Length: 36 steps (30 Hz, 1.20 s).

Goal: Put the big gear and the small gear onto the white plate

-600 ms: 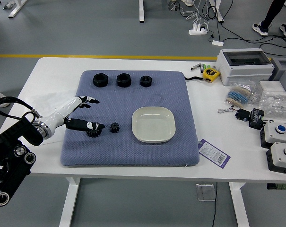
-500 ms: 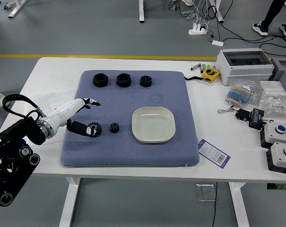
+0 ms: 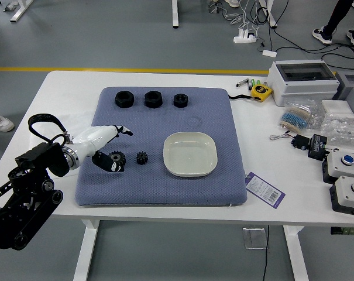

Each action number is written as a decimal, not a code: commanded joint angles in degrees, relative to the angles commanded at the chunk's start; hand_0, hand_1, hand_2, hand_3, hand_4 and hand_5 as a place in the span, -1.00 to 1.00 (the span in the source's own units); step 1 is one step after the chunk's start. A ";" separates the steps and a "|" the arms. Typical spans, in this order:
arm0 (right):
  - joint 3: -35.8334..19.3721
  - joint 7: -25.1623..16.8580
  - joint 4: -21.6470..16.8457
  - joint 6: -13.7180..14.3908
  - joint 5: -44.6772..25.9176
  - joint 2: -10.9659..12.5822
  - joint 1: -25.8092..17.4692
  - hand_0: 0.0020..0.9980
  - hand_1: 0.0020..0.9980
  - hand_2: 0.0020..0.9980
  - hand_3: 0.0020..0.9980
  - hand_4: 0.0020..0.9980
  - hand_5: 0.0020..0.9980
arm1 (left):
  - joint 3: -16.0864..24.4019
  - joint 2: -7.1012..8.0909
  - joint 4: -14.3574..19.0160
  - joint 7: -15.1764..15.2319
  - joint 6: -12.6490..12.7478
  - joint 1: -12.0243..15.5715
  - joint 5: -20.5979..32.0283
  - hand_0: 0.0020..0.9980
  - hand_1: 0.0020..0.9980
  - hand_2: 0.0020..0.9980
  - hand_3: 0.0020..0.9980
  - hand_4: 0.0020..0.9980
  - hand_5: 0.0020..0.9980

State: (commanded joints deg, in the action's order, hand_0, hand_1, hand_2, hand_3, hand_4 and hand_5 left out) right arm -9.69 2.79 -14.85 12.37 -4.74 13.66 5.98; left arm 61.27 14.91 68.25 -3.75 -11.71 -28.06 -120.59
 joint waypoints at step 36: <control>-0.80 0.41 -0.10 0.12 1.39 -0.10 -0.71 0.37 0.32 0.48 0.20 0.62 0.45 | -3.52 -1.08 -7.11 -2.76 -0.03 -2.72 -1.57 0.07 0.01 0.08 0.18 0.08 -1.00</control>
State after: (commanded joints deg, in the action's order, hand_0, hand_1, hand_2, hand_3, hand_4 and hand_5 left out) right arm -10.49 3.19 -14.95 12.49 -3.35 13.56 5.27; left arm 57.75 13.83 61.14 -6.51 -11.74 -30.77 -122.17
